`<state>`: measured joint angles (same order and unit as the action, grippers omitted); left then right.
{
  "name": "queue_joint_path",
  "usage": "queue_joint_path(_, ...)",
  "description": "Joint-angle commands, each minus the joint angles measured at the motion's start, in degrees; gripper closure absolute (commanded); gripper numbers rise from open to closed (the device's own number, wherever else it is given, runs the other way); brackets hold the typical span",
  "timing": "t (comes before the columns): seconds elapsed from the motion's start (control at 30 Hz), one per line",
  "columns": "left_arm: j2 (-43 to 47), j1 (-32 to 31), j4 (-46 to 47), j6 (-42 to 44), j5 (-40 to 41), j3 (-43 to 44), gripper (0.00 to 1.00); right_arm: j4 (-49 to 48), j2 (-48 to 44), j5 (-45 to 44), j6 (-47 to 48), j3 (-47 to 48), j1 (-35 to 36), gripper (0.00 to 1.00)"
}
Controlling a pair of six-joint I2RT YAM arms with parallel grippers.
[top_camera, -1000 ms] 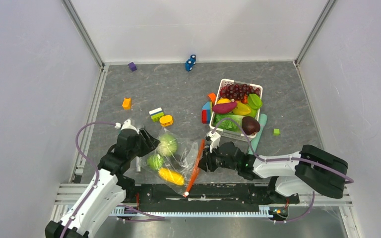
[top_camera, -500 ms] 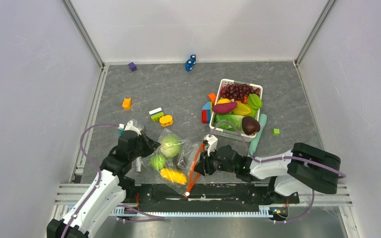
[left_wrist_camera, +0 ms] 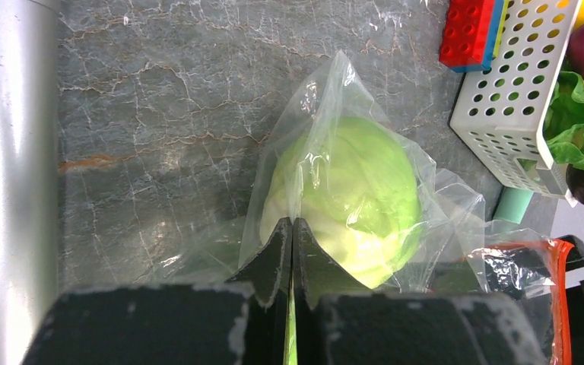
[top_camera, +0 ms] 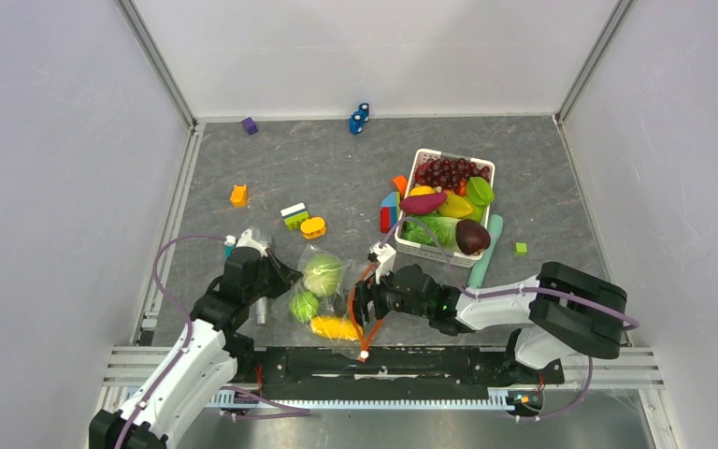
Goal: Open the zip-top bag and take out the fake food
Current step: Pick up the fake fruit from the zipper food storage bag.
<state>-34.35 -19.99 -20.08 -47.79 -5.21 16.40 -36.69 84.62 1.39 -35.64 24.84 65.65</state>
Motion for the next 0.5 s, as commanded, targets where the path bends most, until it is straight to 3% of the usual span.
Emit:
queue_joint_path(0.0, -0.59, -0.22, -0.54, -0.99, -2.57, -1.11, 0.98, 0.60, 1.51, -2.44, 1.54, 4.02, 0.47, 0.15)
queue_joint_path(0.17, -1.01, -0.22, -0.33, -0.92, -2.80, -1.02, 0.98, 6.19, 3.58, -5.75, 1.69, 7.32, 0.71, 0.02)
queue_joint_path(0.47, -0.56, -0.22, -0.18, -1.07, -2.95, -1.37, 0.98, 11.11, 8.03, -7.16, 2.27, 10.68, 1.04, 0.05)
